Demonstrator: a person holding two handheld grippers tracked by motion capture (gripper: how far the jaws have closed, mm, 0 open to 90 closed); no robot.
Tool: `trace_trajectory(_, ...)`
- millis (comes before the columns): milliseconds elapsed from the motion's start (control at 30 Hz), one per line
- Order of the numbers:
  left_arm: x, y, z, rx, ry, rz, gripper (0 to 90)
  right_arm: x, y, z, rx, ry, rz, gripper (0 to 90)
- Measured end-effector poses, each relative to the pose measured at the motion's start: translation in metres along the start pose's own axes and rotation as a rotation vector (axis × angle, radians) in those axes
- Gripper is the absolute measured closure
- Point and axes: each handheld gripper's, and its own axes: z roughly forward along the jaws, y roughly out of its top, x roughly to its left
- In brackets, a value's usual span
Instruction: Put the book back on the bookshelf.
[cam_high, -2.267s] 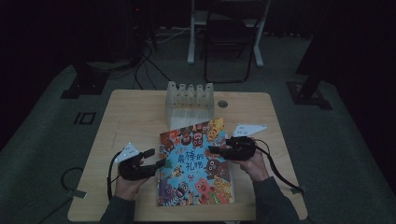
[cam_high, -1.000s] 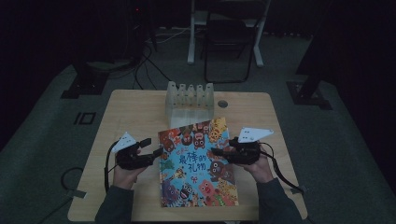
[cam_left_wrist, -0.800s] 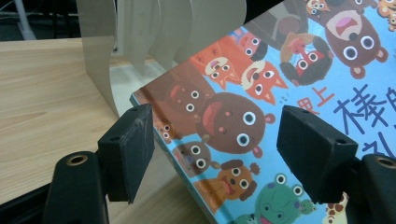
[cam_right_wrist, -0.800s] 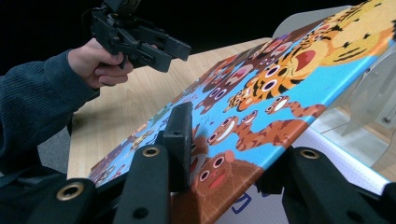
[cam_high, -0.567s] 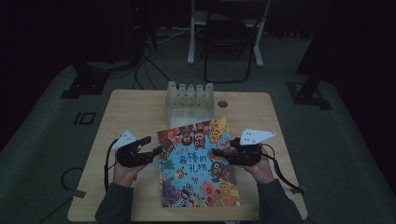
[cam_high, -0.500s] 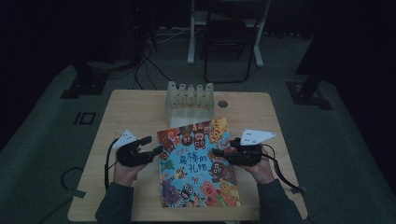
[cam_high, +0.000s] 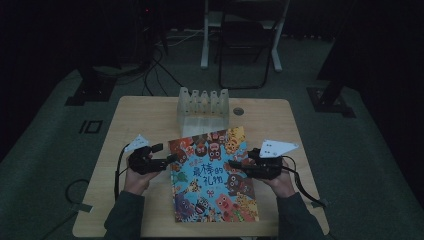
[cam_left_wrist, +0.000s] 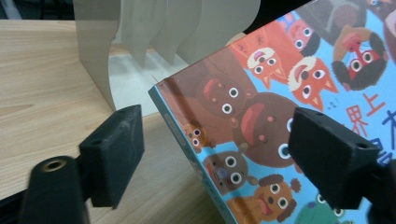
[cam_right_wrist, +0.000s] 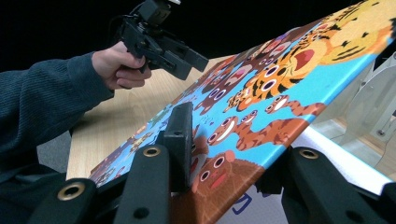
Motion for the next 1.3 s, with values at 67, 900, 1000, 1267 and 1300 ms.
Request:
trace_trajectory(67, 0.000, 0.002, 0.002, 0.005, -0.013, -0.001, 16.7, 0.000, 0.000, 0.000, -0.001, 0.000, -0.002, 64.1)
trace_trajectory(900, 0.001, 0.013, 0.017, 0.001, -0.091, -0.034, 18.2, -0.002, -0.002, -0.008, -0.021, 0.006, 0.012, 65.2)
trace_trajectory(1000, -0.004, 0.014, 0.013, -0.013, -0.078, -0.027, 18.2, -0.002, -0.003, -0.009, -0.028, 0.013, 0.008, 65.7)
trace_trajectory(1267, -0.008, 0.020, 0.003, -0.046, -0.066, 0.000, 21.7, -0.003, -0.001, -0.012, -0.039, 0.015, -0.001, 66.6)
trace_trajectory(1300, -0.008, 0.020, 0.003, -0.046, -0.066, 0.000, 22.3, -0.003, -0.001, -0.012, -0.039, 0.015, -0.001, 66.6)
